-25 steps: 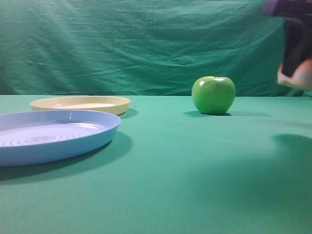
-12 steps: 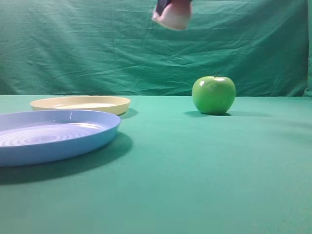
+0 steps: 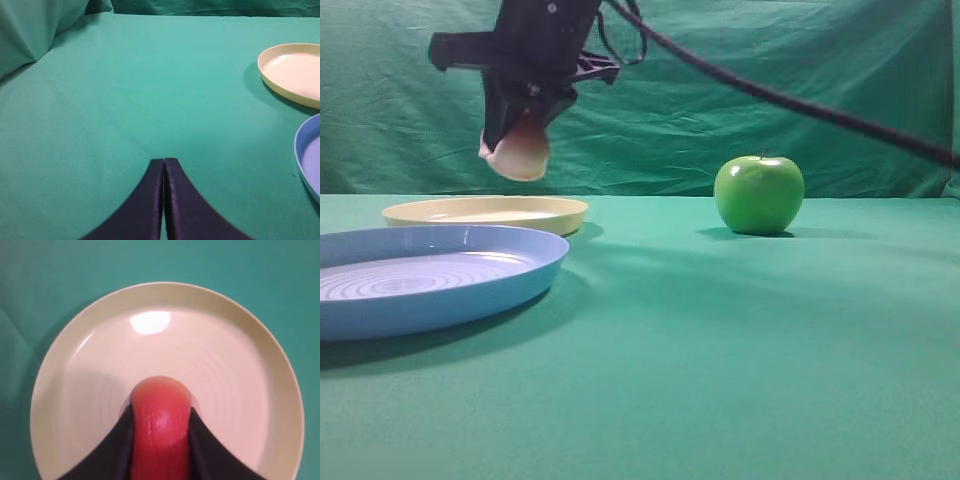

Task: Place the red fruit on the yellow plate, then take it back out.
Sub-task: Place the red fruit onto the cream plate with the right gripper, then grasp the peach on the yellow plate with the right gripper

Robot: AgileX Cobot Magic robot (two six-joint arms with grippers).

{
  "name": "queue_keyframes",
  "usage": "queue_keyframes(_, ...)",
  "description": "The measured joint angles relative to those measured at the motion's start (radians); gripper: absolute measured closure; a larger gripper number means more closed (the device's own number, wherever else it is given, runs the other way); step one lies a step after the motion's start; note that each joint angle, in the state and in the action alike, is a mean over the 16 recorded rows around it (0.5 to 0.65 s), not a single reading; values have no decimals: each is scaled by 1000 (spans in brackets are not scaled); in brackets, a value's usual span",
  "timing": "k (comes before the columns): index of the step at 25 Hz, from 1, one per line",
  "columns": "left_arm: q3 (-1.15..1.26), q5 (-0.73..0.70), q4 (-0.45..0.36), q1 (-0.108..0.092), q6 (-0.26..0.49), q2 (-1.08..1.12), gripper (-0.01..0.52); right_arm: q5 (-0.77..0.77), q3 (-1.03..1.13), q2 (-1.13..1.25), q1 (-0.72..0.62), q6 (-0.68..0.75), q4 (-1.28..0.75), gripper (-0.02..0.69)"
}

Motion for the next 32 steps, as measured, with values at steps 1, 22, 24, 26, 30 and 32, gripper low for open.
queue_keyframes(1,0,0,0,0,0,0,514,-10,-3,8,1,-4,3,353)
queue_keyframes(22,0,0,0,0,1,0,514,282,-10,-217,-33,130,5,282)
queue_keyframes(24,0,0,0,0,1,0,514,354,-10,-268,-46,160,2,363)
queue_keyframes(26,0,0,0,0,1,0,514,421,-10,-317,-60,186,-1,443)
queue_keyframes(30,0,0,0,0,1,0,514,529,-9,-411,-85,225,-7,576)
queue_keyframes(32,0,0,0,0,1,0,514,568,-5,-459,-94,233,-8,622)
